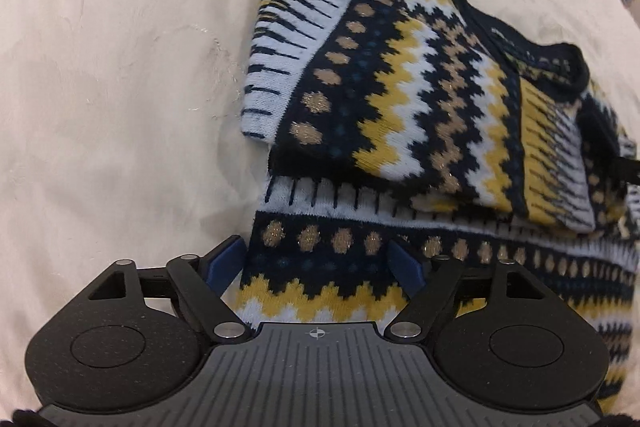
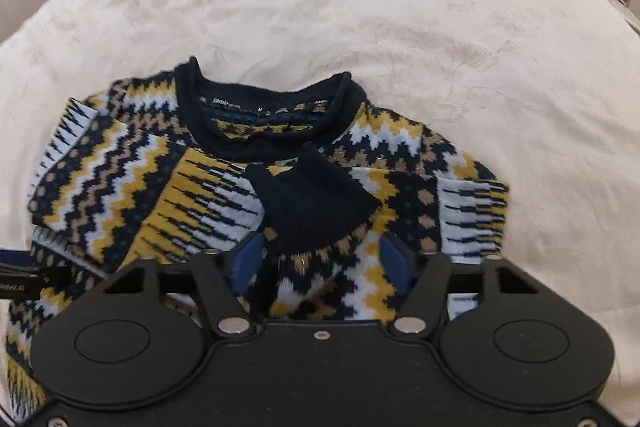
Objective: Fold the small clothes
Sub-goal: 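Grasp the folded cuff with the right gripper, straighten it, release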
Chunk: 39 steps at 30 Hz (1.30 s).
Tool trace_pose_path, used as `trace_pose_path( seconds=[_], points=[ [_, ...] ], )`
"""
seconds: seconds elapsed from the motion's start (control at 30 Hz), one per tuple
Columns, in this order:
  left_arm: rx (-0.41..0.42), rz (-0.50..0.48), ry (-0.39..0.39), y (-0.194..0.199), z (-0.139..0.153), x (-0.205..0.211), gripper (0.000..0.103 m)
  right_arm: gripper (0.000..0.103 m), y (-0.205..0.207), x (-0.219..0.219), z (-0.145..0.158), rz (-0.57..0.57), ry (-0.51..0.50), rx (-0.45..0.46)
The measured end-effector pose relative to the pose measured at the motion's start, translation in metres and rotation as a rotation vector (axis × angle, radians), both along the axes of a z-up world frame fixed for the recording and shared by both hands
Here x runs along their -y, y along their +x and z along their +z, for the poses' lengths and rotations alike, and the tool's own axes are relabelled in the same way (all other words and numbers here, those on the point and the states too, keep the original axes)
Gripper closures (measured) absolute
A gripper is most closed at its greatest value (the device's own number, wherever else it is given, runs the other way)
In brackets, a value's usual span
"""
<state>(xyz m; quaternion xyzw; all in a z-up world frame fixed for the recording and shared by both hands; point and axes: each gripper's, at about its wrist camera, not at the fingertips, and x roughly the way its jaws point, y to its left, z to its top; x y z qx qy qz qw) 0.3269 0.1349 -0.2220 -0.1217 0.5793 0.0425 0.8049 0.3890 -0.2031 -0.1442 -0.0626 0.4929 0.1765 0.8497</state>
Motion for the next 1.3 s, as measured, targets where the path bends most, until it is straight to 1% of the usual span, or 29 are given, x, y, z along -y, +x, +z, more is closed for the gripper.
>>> trace_pose_path(
  seconds=[0.03, 0.07, 0.1, 0.17, 0.23, 0.37, 0.43, 0.47, 0.5, 0.53, 0.6, 0.7, 0.87, 0.9, 0.93, 1.0, 1.03, 1.1, 1.2, 1.23, 1.3],
  points=[
    [-0.001, -0.006, 0.0, 0.001, -0.001, 0.001, 0.024, 0.057, 0.003, -0.002, -0.002, 0.005, -0.006, 0.001],
    [-0.001, -0.013, 0.003, 0.001, -0.002, 0.001, 0.023, 0.06, 0.005, -0.002, -0.003, -0.005, -0.014, 0.004],
    [-0.001, -0.014, 0.003, 0.001, -0.002, 0.002, 0.023, 0.06, 0.006, 0.0, -0.003, -0.014, -0.008, 0.001],
    [0.001, -0.007, -0.002, 0.0, -0.003, 0.002, 0.021, 0.06, 0.006, 0.008, -0.003, -0.043, 0.003, 0.0],
    [0.003, -0.003, -0.008, 0.0, -0.006, 0.003, 0.017, 0.06, 0.004, 0.021, -0.004, -0.088, 0.007, -0.007],
    [-0.001, -0.004, -0.005, 0.002, -0.006, 0.005, 0.011, 0.059, -0.006, 0.06, -0.01, -0.221, 0.057, -0.074],
    [-0.003, -0.004, -0.007, 0.004, -0.007, 0.007, 0.008, 0.059, -0.011, 0.073, -0.013, -0.253, 0.069, -0.096],
    [-0.004, -0.005, -0.008, 0.005, -0.008, 0.009, 0.007, 0.058, -0.015, 0.08, -0.014, -0.263, 0.084, -0.105],
    [-0.007, -0.005, -0.006, 0.006, -0.008, 0.009, 0.006, 0.053, -0.017, 0.085, -0.015, -0.267, 0.105, -0.107],
    [-0.008, -0.005, -0.006, 0.005, -0.008, 0.009, 0.006, 0.051, -0.02, 0.087, -0.014, -0.267, 0.127, -0.105],
    [-0.011, -0.005, -0.005, 0.006, -0.008, 0.008, 0.006, 0.051, -0.022, 0.093, -0.015, -0.26, 0.172, -0.102],
    [-0.006, -0.007, -0.013, 0.006, -0.008, 0.007, 0.006, 0.048, -0.018, 0.099, -0.02, -0.262, 0.228, -0.117],
    [0.004, -0.018, -0.005, -0.001, 0.001, 0.007, 0.007, 0.048, -0.008, 0.099, -0.025, -0.28, 0.271, -0.133],
    [0.008, -0.021, 0.0, -0.003, 0.003, 0.007, 0.007, 0.053, -0.007, 0.099, -0.025, -0.282, 0.281, -0.134],
    [0.013, -0.024, 0.003, -0.004, 0.005, 0.007, 0.007, 0.069, -0.007, 0.099, -0.024, -0.279, 0.298, -0.129],
    [0.029, -0.026, 0.011, -0.01, 0.01, 0.006, 0.007, 0.09, -0.007, 0.095, -0.017, -0.272, 0.299, -0.112],
    [0.038, -0.028, 0.014, -0.011, 0.013, 0.006, 0.007, 0.091, -0.009, 0.093, -0.012, -0.264, 0.301, -0.105],
    [0.054, -0.029, 0.022, -0.013, 0.018, 0.004, 0.007, 0.091, -0.011, 0.089, 0.004, -0.226, 0.347, -0.072],
    [0.088, -0.028, 0.024, -0.016, 0.033, -0.006, 0.007, 0.092, -0.021, 0.084, 0.041, -0.157, 0.381, 0.033],
    [0.1, -0.026, 0.024, -0.015, 0.038, -0.008, 0.007, 0.092, -0.025, 0.086, 0.053, -0.152, 0.386, 0.076],
    [0.124, -0.018, 0.025, -0.012, 0.045, -0.011, 0.007, 0.092, -0.03, 0.094, 0.061, -0.197, 0.388, 0.108]
  ],
)
